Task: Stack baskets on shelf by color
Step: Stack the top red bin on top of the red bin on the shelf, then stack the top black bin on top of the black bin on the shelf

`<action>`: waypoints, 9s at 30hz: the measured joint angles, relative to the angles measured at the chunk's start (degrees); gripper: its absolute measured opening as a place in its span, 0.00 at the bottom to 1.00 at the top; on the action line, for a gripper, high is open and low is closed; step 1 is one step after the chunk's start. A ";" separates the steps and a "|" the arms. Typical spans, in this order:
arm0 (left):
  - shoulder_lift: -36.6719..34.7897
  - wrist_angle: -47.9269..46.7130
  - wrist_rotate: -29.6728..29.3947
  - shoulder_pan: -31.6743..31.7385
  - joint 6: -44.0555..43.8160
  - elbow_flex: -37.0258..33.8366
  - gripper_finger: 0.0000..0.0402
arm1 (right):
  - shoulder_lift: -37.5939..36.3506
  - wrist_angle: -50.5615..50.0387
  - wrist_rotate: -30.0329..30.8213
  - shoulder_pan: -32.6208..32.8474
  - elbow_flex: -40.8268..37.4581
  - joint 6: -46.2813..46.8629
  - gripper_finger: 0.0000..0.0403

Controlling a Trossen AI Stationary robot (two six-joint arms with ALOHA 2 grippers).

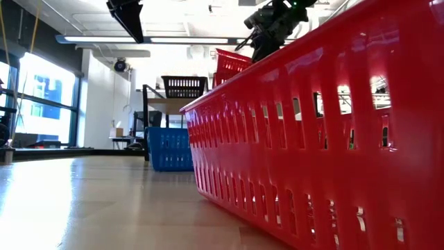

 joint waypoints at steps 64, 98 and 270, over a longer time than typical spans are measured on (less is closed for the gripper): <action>0.00 0.03 -0.39 0.00 -1.95 -0.02 0.41 | 2.52 -4.06 17.00 22.02 -0.15 -33.57 0.24; 0.00 0.02 0.45 0.01 -1.99 -0.02 0.41 | 0.20 -1.84 18.99 19.14 0.04 -31.69 0.24; -7.32 29.36 7.65 -19.21 -48.44 -18.43 0.41 | 0.21 4.36 51.87 59.41 -7.16 -14.24 0.00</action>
